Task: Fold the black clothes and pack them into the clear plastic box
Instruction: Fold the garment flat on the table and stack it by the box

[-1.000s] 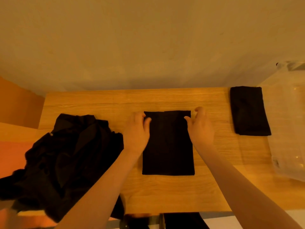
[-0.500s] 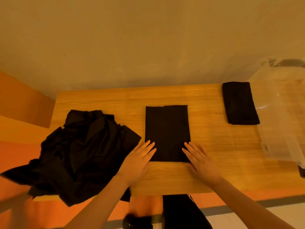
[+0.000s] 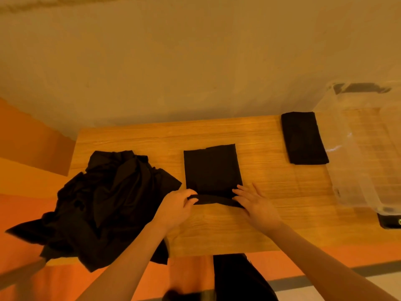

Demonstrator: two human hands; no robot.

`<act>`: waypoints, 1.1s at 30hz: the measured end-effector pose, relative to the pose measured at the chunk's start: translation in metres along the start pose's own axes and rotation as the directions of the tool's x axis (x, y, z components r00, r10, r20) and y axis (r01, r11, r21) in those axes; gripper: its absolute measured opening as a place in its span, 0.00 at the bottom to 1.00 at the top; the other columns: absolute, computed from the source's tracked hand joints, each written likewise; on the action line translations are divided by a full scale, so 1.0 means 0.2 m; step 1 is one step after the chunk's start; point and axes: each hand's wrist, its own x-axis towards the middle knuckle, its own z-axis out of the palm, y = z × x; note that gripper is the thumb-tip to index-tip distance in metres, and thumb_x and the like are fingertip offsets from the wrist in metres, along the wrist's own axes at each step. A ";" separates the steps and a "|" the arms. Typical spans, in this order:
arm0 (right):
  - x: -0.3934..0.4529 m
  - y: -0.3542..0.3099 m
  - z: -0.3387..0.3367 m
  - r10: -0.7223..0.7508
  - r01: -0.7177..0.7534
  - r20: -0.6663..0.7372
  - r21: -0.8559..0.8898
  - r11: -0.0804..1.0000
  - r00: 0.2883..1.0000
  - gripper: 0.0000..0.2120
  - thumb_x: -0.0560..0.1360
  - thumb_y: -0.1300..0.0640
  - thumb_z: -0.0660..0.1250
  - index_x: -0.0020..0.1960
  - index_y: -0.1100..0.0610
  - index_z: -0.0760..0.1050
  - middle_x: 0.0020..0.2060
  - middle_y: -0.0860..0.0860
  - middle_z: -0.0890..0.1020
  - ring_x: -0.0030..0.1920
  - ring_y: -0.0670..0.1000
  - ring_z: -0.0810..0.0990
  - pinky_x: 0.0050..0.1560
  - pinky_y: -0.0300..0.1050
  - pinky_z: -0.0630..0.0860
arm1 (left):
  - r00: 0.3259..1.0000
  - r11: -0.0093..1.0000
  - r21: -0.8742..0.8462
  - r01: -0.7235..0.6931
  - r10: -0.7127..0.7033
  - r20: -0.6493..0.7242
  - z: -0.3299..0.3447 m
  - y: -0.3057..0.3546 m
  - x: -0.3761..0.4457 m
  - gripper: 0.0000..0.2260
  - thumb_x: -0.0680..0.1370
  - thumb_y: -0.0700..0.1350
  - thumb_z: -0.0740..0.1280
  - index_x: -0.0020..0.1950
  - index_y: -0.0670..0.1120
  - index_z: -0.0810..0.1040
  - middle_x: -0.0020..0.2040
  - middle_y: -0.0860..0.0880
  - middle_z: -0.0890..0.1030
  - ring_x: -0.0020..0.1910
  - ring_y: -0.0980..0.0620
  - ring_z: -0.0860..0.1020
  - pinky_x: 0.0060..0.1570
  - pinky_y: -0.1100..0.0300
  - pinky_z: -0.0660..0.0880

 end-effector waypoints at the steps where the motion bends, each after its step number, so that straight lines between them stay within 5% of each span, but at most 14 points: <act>1: 0.01 0.00 -0.03 0.061 -0.057 -0.037 0.110 0.992 0.997 0.16 0.70 0.58 0.72 0.58 0.54 0.78 0.58 0.50 0.79 0.65 0.49 0.73 0.70 0.49 0.56 | 1.000 0.999 -0.038 0.023 -0.023 0.012 -0.01 0.00 0.00 0.10 0.79 0.45 0.63 0.58 0.47 0.78 0.34 0.54 0.78 0.31 0.61 0.76 0.32 0.71 0.69; 3: 0.03 0.00 -0.10 0.241 -0.211 -0.032 0.384 0.899 0.970 0.14 0.74 0.59 0.67 0.60 0.55 0.76 0.59 0.49 0.78 0.66 0.47 0.69 0.69 0.41 0.59 | 0.997 0.989 -0.131 0.073 -0.069 0.034 -0.02 0.01 -0.01 0.09 0.79 0.44 0.63 0.57 0.47 0.78 0.32 0.54 0.77 0.28 0.62 0.74 0.29 0.70 0.69; 7: 0.11 0.01 -0.24 0.338 -0.302 0.087 0.687 0.660 0.937 0.09 0.75 0.58 0.67 0.55 0.53 0.77 0.46 0.45 0.80 0.51 0.42 0.77 0.47 0.28 0.71 | 0.987 0.918 -0.373 0.135 -0.157 -0.029 -0.05 0.04 0.03 0.06 0.79 0.43 0.62 0.48 0.54 0.76 0.38 0.52 0.78 0.36 0.61 0.77 0.38 0.69 0.73; 10: 0.24 0.04 -0.27 0.362 -0.312 0.116 0.775 0.549 0.925 0.05 0.76 0.57 0.65 0.51 0.50 0.76 0.44 0.45 0.80 0.48 0.43 0.77 0.47 0.33 0.72 | 0.972 0.874 -0.471 0.116 -0.197 -0.126 -0.06 0.06 0.11 0.07 0.80 0.44 0.61 0.46 0.53 0.77 0.43 0.49 0.80 0.43 0.54 0.78 0.43 0.62 0.74; 13: 0.37 0.06 -0.27 0.399 -0.321 0.117 0.808 0.495 0.909 0.04 0.78 0.57 0.62 0.45 0.51 0.74 0.40 0.50 0.79 0.42 0.48 0.78 0.40 0.36 0.73 | 0.942 0.845 -0.521 0.123 -0.265 -0.207 -0.05 0.07 0.23 0.06 0.80 0.44 0.59 0.50 0.48 0.75 0.41 0.51 0.77 0.40 0.57 0.75 0.37 0.70 0.72; 17: 0.51 0.11 -0.21 0.458 -0.367 0.114 0.776 0.513 0.881 0.08 0.79 0.57 0.60 0.41 0.52 0.71 0.35 0.48 0.76 0.37 0.46 0.75 0.37 0.39 0.69 | 0.905 0.848 -0.499 0.181 -0.342 -0.253 -0.04 0.09 0.40 0.07 0.81 0.46 0.56 0.54 0.48 0.71 0.43 0.57 0.73 0.41 0.62 0.72 0.39 0.71 0.69; 21: 0.57 0.13 -0.13 0.536 -0.460 0.120 0.686 0.563 0.836 0.10 0.79 0.52 0.60 0.48 0.58 0.73 0.36 0.53 0.77 0.36 0.52 0.76 0.34 0.44 0.73 | 0.875 0.846 -0.492 0.203 -0.383 -0.296 -0.01 0.05 0.50 0.08 0.80 0.45 0.59 0.57 0.45 0.73 0.45 0.55 0.75 0.43 0.60 0.73 0.43 0.69 0.69; 24: 0.57 0.12 -0.11 0.560 -0.488 0.074 0.593 0.641 0.825 0.16 0.79 0.50 0.58 0.58 0.62 0.71 0.36 0.49 0.75 0.33 0.47 0.74 0.31 0.39 0.72 | 0.853 0.858 -0.462 0.225 -0.403 -0.332 0.02 0.04 0.53 0.06 0.80 0.45 0.60 0.54 0.45 0.73 0.41 0.57 0.74 0.40 0.62 0.73 0.39 0.70 0.69; 29: 0.56 0.11 -0.09 0.609 -0.505 0.025 0.587 0.633 0.793 0.16 0.80 0.51 0.56 0.60 0.61 0.71 0.32 0.49 0.75 0.28 0.46 0.72 0.25 0.37 0.64 | 0.816 0.880 -0.423 0.214 -0.399 -0.418 0.03 0.06 0.57 0.04 0.79 0.46 0.62 0.47 0.46 0.73 0.34 0.51 0.75 0.31 0.57 0.72 0.30 0.69 0.69; 33: 0.57 0.10 -0.10 0.597 -0.513 0.012 0.526 0.678 0.802 0.15 0.79 0.49 0.58 0.59 0.59 0.69 0.33 0.47 0.74 0.28 0.45 0.73 0.25 0.38 0.68 | 0.805 0.924 -0.295 0.244 -0.362 -0.469 0.05 0.06 0.57 0.04 0.79 0.47 0.61 0.49 0.46 0.71 0.35 0.55 0.73 0.31 0.59 0.72 0.28 0.68 0.69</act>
